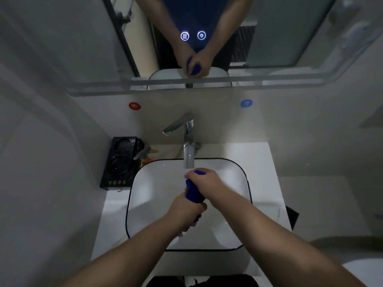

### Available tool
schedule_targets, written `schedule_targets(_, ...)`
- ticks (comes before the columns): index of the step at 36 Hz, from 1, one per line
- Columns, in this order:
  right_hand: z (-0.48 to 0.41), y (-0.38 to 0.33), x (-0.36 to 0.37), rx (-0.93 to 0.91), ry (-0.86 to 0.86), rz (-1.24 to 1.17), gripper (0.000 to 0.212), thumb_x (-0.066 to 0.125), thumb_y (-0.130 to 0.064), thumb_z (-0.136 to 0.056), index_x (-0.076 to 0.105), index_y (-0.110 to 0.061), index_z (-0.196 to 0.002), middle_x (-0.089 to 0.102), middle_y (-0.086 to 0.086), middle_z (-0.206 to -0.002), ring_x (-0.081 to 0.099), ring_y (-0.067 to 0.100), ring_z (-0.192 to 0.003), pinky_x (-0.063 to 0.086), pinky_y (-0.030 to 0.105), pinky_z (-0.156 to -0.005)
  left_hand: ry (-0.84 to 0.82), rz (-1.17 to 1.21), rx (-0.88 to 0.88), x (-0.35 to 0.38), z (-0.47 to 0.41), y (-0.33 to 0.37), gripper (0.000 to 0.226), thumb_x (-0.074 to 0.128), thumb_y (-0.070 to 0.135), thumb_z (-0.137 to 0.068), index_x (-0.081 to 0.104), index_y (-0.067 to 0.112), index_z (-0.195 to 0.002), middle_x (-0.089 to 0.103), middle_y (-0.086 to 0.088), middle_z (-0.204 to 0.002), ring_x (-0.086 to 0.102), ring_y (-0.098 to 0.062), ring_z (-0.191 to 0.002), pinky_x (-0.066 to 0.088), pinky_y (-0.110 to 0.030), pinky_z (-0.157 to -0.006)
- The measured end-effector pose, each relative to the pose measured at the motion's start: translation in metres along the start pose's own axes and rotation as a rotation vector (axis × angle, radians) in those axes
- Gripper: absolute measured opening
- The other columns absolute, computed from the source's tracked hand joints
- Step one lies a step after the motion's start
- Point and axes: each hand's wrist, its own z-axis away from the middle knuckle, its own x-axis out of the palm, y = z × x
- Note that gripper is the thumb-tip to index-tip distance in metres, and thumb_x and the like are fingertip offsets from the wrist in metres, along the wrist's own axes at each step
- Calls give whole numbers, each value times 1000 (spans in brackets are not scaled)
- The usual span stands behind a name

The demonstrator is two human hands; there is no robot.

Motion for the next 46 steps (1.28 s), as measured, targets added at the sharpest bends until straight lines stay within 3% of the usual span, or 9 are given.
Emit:
schedule_targets(6,-5,35,9,4,201,157,13,70,-22,-94,80,-14,-96,76,2,-88,71,21,-86,60,33,-80,124,-532,257,13,-22,-34,24,58,38,-94,64,31,-116,66,12,-100,64,-8,-92,45,-22,-73)
schedule_targets(12,0,52,20,63,360,113,15,64,-23,-96,75,-13,-97,74,6,-93,71,30,-94,59,35,-83,179,-550,272,9,-21,-49,23,55,54,-86,53,41,-105,63,16,-86,53,5,-72,42,-17,-64)
schedule_targets(19,13,22,-25,309,-136,-265,72,80,-47,-73,69,-8,-132,76,20,-123,72,38,-114,59,42,-91,-458,219,-121,-27,21,-14,55,83,37,-76,53,15,-116,61,-1,-76,46,-14,-51,29,-23,-44)
schedule_targets(25,25,9,-42,251,-581,-762,96,66,-57,-93,35,-1,-164,32,23,-146,24,37,-131,31,45,-108,-935,755,-187,-55,40,5,36,77,43,-94,57,16,-107,54,5,-69,42,-8,-46,26,-18,-40)
schedule_targets(28,24,6,-25,170,-718,-884,104,71,-68,-89,37,-6,-165,36,22,-160,29,38,-148,4,43,-133,-1203,976,-95,-46,35,4,34,58,51,-104,53,18,-112,61,7,-71,48,-6,-49,37,-18,-42)
schedule_targets(31,23,-6,-9,81,-708,-893,90,73,-62,-90,49,-11,-160,45,22,-165,44,44,-151,28,57,-130,-1182,984,-28,-35,24,-1,36,60,63,-100,56,28,-104,58,11,-65,52,-5,-46,44,-19,-41)
schedule_targets(35,24,-18,-6,110,-572,-630,49,77,-26,-93,62,-4,-135,72,19,-128,72,37,-112,58,49,-99,-1276,1075,-120,-26,12,-16,31,64,46,-102,53,18,-107,62,5,-70,60,-12,-50,44,-22,-43)
schedule_targets(38,25,-17,-11,138,-544,-441,25,74,-18,-87,65,-8,-107,67,12,-96,68,29,-86,58,42,-86,-1079,878,-168,-26,15,-23,19,67,30,-100,57,15,-104,58,3,-73,54,-13,-52,36,-22,-43)
schedule_targets(46,26,1,3,224,-101,-215,18,70,-20,-95,67,-2,-92,67,14,-78,62,26,-60,57,40,-71,-336,341,-67,4,26,-13,35,66,27,-90,49,17,-120,61,-1,-74,46,-16,-50,28,-23,-45)
